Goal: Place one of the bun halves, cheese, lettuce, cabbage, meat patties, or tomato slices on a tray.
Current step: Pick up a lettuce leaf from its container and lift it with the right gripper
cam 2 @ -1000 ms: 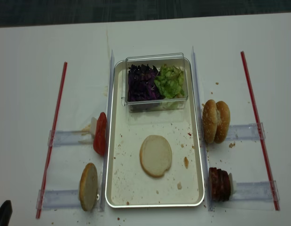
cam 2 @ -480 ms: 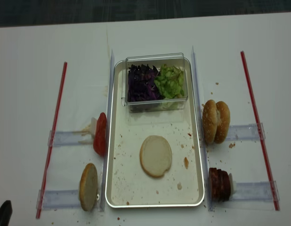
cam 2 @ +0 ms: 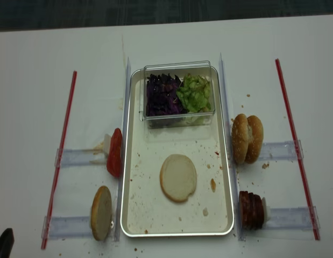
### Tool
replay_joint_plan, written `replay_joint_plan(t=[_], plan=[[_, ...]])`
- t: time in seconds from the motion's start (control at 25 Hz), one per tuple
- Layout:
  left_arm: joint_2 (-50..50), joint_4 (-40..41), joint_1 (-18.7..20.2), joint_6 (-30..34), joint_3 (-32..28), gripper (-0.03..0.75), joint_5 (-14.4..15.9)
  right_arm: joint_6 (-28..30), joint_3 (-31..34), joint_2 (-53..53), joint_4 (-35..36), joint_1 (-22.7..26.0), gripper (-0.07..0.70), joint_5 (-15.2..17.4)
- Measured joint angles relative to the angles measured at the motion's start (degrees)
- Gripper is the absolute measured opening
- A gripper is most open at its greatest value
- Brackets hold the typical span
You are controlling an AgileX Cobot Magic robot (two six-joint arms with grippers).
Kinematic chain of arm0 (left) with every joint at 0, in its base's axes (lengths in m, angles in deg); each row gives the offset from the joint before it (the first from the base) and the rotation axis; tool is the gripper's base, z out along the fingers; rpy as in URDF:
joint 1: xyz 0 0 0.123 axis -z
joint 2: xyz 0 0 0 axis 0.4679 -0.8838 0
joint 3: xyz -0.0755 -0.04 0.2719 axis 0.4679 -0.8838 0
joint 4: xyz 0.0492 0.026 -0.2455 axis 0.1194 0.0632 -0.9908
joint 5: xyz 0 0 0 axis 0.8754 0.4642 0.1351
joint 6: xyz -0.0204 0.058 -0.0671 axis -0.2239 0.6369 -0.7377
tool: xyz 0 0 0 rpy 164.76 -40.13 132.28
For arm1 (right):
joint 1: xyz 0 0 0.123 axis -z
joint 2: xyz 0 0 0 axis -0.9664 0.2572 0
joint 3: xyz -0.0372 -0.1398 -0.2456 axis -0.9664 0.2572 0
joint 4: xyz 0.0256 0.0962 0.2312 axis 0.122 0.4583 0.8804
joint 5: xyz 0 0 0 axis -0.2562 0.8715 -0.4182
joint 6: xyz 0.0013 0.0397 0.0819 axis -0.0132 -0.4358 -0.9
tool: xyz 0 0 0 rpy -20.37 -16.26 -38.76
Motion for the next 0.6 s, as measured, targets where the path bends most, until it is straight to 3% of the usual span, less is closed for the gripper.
replay_joint_plan(t=[0.32,0.6], plan=[[0.0,0.0,0.0,0.0,0.0,0.491,0.0,0.0,-0.7,17.1,0.4,0.0,0.481,0.2],[0.0,0.0,0.0,0.0,0.0,0.491,0.0,0.0,-0.8,23.6,0.6,0.0,0.481,-0.1]])
